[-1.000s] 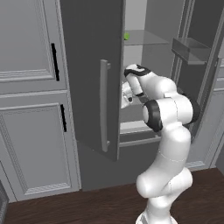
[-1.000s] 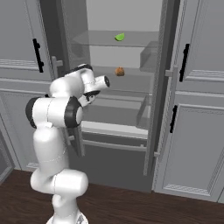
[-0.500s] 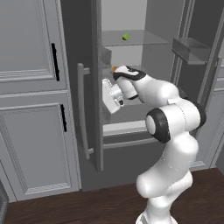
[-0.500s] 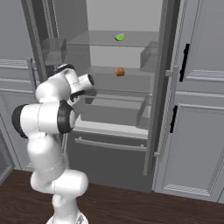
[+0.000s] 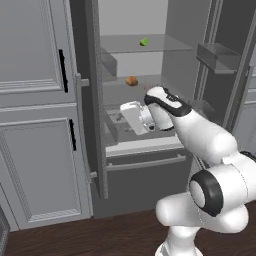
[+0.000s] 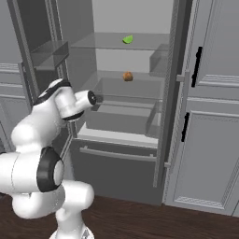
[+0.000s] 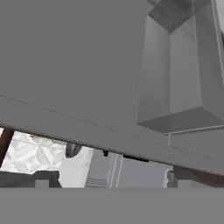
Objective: Grab a lemon wedge from the fridge and one ice cube from the ice bowl, and put them in the glass of lemonade.
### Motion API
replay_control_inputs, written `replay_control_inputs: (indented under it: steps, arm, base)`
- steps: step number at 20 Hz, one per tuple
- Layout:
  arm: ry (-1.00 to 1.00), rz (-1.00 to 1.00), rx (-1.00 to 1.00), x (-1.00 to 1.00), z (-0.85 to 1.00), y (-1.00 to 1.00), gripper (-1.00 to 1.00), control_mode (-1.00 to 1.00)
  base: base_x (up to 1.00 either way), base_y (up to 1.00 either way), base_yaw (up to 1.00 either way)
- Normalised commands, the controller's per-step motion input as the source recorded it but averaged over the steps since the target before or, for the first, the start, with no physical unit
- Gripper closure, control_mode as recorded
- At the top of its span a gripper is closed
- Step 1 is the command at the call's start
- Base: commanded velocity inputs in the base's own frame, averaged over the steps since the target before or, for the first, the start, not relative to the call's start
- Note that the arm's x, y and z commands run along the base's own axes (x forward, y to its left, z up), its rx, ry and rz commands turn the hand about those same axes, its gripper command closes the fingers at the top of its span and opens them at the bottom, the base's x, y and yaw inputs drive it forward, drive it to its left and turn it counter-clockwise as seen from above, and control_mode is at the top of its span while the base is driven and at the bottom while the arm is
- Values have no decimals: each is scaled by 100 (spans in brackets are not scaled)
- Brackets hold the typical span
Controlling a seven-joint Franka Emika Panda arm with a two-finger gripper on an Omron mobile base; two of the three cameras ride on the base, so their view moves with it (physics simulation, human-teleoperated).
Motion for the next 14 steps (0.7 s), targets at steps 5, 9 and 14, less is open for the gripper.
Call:
replay_control_inputs:
  steps: [5,9,14]
  arm:
    - [-63,0,-25,-85,70,-100,-100,-100]
    - [-18,-10,-38,-100,80,-100,-100,-100]
    - [2,-17,-41,-100,58,-72,-100,-100]
  base:
    - [0,0,0]
    - [0,0,0]
    - [0,0,0]
